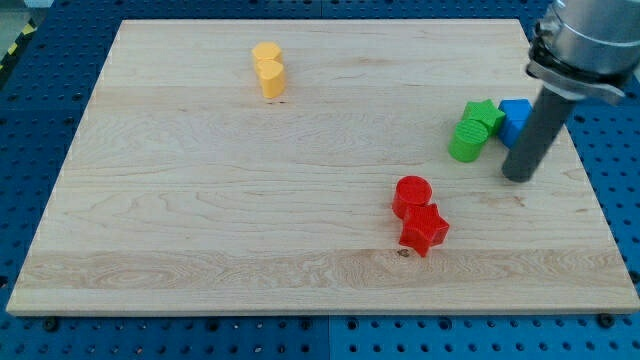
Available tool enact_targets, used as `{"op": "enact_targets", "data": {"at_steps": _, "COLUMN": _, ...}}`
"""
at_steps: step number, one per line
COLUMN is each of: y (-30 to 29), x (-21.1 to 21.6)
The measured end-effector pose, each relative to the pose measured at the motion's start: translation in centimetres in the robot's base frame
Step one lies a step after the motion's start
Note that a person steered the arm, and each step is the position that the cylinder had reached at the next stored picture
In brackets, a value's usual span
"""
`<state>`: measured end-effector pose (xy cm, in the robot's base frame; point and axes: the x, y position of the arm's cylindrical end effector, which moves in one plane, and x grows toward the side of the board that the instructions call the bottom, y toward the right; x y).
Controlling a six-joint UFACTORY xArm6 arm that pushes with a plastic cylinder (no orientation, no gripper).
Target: Separate the green circle and the green star
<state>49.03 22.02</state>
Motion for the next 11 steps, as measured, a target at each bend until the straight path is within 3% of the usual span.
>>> {"op": "enact_targets", "data": {"at_steps": 1, "y": 1.1, "x": 1.8}}
{"op": "enact_targets", "data": {"at_steps": 3, "y": 1.1, "x": 1.4}}
{"op": "enact_targets", "data": {"at_steps": 5, "y": 1.1, "x": -2.2}}
{"op": "enact_targets", "data": {"at_steps": 11, "y": -1.5, "x": -5.4}}
